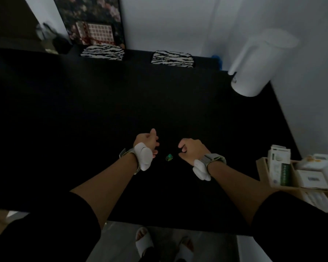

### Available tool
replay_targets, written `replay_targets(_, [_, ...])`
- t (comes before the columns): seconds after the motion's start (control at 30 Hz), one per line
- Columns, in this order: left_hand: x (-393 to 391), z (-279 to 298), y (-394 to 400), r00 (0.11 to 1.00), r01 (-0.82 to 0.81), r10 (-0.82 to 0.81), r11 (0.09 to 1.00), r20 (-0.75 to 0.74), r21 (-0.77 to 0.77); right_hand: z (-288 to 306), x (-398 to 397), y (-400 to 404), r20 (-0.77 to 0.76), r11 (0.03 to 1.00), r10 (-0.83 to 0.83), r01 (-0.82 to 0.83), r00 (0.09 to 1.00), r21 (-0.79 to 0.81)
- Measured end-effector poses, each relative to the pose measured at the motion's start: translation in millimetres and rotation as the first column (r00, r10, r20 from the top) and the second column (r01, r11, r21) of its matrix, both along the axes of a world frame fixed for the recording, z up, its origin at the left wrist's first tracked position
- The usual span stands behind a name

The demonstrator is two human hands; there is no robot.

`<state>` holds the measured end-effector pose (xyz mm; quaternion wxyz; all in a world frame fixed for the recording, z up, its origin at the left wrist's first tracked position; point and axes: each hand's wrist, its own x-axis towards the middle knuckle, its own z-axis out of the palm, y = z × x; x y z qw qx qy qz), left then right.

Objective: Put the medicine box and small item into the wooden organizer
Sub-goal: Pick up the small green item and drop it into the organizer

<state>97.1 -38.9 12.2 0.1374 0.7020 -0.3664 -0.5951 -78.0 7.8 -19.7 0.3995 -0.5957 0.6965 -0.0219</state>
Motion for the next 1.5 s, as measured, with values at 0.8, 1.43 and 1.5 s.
replay_targets(0.8, [-52.5,-29.3,-2.5,0.973,0.227,-0.227,0.974,-0.039,-0.005,-20.2,-20.7,13.2,-0.108,0.982,-0.144,0.155,0.984,0.105])
replay_targets(1.43, [-261.8,-22.6,137.2,0.773,0.617,-0.623,0.782,-0.120,-0.089,-6.0,-214.4,223.6,-0.296,0.842,-0.540,0.497,0.788,-0.211])
replay_targets(1.5, [-268.4,-27.6,143.3,0.758,0.638,-0.641,0.767,-0.122,-0.069,-13.9,-220.4,228.3,-0.303,0.848,-0.530,0.488,0.793,-0.205])
